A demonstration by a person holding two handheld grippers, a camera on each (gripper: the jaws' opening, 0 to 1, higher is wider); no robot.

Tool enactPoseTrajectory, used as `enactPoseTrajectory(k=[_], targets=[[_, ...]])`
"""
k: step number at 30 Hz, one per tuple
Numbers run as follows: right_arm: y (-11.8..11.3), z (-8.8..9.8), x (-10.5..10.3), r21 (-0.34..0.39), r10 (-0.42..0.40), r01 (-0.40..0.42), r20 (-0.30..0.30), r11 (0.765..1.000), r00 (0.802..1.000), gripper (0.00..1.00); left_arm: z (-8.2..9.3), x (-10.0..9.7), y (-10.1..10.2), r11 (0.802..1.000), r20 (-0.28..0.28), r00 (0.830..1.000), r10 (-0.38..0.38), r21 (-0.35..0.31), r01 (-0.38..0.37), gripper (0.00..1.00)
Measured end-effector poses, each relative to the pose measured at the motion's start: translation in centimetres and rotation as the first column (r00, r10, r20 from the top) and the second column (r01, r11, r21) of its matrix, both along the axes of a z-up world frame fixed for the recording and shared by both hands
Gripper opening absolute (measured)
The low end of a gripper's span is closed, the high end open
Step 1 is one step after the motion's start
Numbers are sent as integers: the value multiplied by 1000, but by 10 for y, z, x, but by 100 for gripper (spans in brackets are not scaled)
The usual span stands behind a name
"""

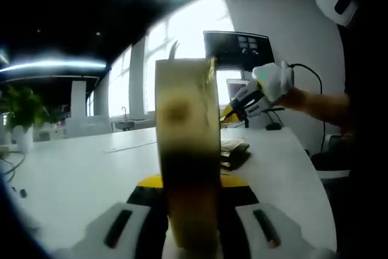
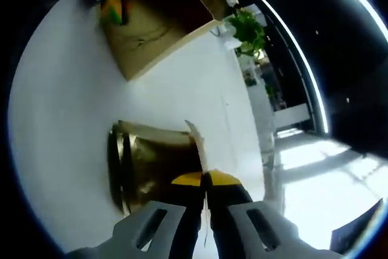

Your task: Extract single mask from mask box in order stack masks on table

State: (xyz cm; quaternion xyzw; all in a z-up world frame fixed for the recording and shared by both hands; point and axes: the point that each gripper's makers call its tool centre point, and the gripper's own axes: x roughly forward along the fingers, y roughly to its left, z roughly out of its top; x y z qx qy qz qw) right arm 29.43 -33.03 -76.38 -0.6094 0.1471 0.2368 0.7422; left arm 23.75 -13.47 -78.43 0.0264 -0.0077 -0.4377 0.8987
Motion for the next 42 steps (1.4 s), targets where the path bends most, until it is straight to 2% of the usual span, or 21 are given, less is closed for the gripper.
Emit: enactPoseTrajectory(k=[11, 13, 21, 28, 32, 35, 42], targets=[[-1, -17, -6, 6, 1, -1, -39, 1000, 999, 0, -1, 0, 0, 1000, -1, 1000, 1, 4, -1, 32], [0, -21, -8, -14, 8, -9, -43, 1000, 999, 0, -1, 0, 0, 1000, -1, 1000, 1, 5, -1, 32], [1, -25, -10, -14, 8, -9, -50, 1000, 999, 0, -1, 0, 0, 1000, -1, 1000, 2, 8, -2, 32], [2, -29, -13, -6, 4, -5, -58, 1000, 998, 5, -2, 0, -1, 1000, -1, 1000, 2, 9, -2, 32], [-3, -31, -11, 8, -7, 8, -64, 1000, 998, 14, -2, 0, -1, 1000, -1, 1000, 2, 9, -2, 32], [-5, -32, -13, 6, -13, 13, -70, 1000, 997, 15, -2, 0, -1, 1000, -1, 1000, 2, 10, -2, 32], [-4, -33, -19, 75, -24, 31, -92, 997, 995, 20, -1, 0, -1, 1000, 0, 1000, 1, 10, -1, 32]])
